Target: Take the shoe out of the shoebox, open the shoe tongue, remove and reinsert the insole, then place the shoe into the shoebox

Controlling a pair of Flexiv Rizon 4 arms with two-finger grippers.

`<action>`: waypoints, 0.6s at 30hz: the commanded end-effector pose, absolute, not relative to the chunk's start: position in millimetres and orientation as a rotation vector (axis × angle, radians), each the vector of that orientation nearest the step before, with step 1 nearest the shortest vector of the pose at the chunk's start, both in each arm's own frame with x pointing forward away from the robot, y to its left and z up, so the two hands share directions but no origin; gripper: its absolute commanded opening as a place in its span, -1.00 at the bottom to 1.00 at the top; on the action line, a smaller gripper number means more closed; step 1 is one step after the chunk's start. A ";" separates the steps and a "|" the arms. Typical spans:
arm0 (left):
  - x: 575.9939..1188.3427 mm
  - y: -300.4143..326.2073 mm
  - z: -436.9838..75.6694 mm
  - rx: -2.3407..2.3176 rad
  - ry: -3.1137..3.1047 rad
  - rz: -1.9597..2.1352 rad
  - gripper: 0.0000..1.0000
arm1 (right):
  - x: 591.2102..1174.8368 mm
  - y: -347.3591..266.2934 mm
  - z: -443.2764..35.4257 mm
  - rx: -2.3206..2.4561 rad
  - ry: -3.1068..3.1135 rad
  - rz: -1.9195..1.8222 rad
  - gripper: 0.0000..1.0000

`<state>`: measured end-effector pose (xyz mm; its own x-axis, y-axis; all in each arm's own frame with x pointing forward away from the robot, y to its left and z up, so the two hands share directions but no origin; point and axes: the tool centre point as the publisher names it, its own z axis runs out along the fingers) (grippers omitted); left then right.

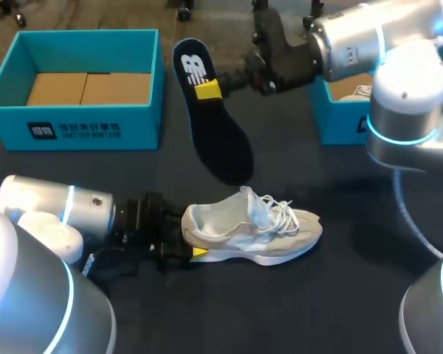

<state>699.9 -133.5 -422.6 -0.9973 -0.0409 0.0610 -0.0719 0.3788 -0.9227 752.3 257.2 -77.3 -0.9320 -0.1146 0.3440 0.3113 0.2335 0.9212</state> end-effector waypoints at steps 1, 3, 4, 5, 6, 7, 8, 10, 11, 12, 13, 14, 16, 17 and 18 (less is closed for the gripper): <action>698.8 -133.0 -423.8 0.108 -2.587 1.731 -1.00 | 739.1 249.0 -71.1 -0.243 -2.218 -1.762 -1.00; 698.8 -133.0 -423.8 0.108 -2.587 1.731 -1.00 | 739.1 249.0 -71.1 -0.243 -2.218 -1.762 -1.00; 698.8 -133.0 -423.8 0.108 -2.587 1.731 -1.00 | 739.1 249.0 -71.1 -0.243 -2.218 -1.762 -1.00; 698.8 -133.0 -423.8 0.108 -2.587 1.731 -1.00 | 739.1 249.0 -71.1 -0.243 -2.218 -1.762 -1.00; 698.8 -133.0 -423.8 0.108 -2.587 1.731 -1.00 | 739.1 249.0 -71.1 -0.243 -2.218 -1.762 -1.00; 698.8 -133.0 -423.8 0.108 -2.587 1.731 -1.00 | 739.1 249.0 -71.1 -0.243 -2.218 -1.762 -1.00; 698.8 -133.0 -423.8 0.108 -2.587 1.731 -1.00 | 739.1 249.0 -71.1 -0.243 -2.218 -1.762 -1.00; 698.8 -133.0 -423.8 0.108 -2.587 1.731 -1.00 | 739.1 249.0 -71.1 -0.243 -2.218 -1.762 -1.00; 698.8 -133.0 -423.8 0.108 -2.587 1.731 -1.00 | 739.0 247.3 -73.4 -0.298 -2.189 -1.763 -1.00; 698.8 -133.0 -423.8 0.108 -2.587 1.731 -1.00 | 738.7 244.9 -75.6 -0.366 -2.162 -1.765 -1.00; 698.8 -133.0 -423.8 0.108 -2.587 1.731 -1.00 | 735.6 239.1 -75.8 -0.434 -2.129 -1.767 -1.00; 698.8 -133.0 -423.8 0.108 -2.587 1.731 -1.00 | 734.3 236.0 -74.6 -0.480 -2.104 -1.755 -1.00; 698.8 -133.0 -423.8 0.108 -2.587 1.731 -1.00 | 731.1 229.4 -68.3 -0.523 -2.058 -1.743 -1.00; 698.8 -133.0 -423.8 0.108 -2.587 1.731 -1.00 | 729.8 226.0 -64.8 -0.556 -2.032 -1.733 -1.00; 698.8 -133.0 -423.8 0.108 -2.587 1.731 -1.00 | 729.3 223.9 -60.6 -0.559 -2.016 -1.728 -1.00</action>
<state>699.9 -133.6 -422.6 -0.9973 -0.0408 0.0610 -0.0719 0.3788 -0.9227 743.5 238.5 -66.1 -0.8555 0.0018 0.5178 0.5101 0.1747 0.8422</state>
